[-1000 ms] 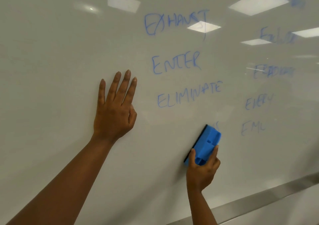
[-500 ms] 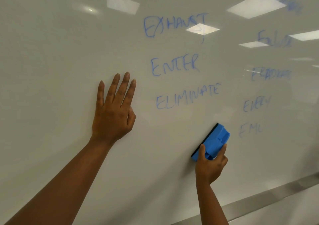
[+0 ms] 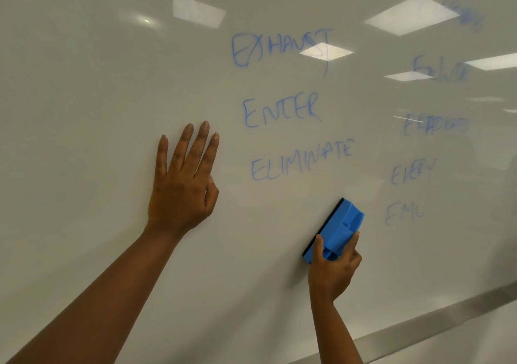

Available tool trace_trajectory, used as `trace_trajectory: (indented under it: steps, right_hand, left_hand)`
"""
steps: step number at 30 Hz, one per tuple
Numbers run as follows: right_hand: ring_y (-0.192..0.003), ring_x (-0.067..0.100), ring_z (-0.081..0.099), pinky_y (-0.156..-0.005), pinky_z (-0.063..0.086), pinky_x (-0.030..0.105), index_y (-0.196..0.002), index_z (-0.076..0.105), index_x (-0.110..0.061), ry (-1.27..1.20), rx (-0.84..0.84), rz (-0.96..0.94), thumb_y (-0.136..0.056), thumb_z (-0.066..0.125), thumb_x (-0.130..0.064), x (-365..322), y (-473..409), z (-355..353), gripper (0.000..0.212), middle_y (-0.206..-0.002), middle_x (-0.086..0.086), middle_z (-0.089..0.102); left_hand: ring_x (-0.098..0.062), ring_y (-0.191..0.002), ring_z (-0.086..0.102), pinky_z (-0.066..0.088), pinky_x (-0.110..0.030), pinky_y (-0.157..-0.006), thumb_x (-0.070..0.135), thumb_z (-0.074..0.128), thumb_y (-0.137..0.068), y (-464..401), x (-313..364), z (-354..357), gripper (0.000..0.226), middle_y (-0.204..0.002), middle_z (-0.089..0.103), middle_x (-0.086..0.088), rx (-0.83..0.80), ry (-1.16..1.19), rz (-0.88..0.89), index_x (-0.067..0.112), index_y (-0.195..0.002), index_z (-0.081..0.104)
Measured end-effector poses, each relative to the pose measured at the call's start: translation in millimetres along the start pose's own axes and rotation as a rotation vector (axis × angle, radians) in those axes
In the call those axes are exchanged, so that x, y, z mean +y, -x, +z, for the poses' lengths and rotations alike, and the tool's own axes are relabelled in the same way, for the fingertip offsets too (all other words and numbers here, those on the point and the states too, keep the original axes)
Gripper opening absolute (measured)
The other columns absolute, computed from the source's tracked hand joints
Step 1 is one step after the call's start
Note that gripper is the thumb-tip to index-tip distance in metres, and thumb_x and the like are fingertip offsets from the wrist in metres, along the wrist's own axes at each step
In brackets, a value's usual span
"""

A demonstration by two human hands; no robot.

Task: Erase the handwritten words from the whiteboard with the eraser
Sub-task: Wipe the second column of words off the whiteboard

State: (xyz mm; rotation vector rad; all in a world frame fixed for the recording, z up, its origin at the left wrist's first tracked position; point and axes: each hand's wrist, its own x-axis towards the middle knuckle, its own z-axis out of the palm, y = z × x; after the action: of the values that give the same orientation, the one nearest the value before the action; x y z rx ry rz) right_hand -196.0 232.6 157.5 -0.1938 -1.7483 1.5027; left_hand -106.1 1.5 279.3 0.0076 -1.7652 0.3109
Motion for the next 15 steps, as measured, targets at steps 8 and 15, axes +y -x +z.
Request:
trace_trajectory:
  steps: [8, 15]
  right_hand:
    - [-0.105, 0.035, 0.049, -0.079, 0.045, 0.04, -0.145, 0.023, -0.013, -0.024, 0.047, 0.001, -0.084, 0.064, -0.03, -38, -24, 9, 0.076, -0.119, 0.021, 0.043]
    - [-0.109, 0.03, 0.047, -0.077, 0.04, 0.032, -0.145, 0.024, -0.016, -0.077, 0.123, -0.053, -0.083, 0.063, -0.031, -79, -70, 14, 0.074, -0.12, 0.017, 0.043]
  left_hand:
    - [-0.03, -0.128, 0.036, 0.015, -0.047, -0.111, 0.015, 0.047, -0.08, -29, -1, -13, 0.06, -0.145, 0.042, -0.013, 0.09, 0.042, -0.063, 0.009, -0.14, 0.042]
    - [-0.03, -0.143, 0.016, 0.004, -0.049, -0.116, 0.014, 0.042, -0.082, -44, -8, -11, 0.067, -0.154, 0.022, -0.015, 0.029, -0.005, -0.037, 0.007, -0.147, 0.025]
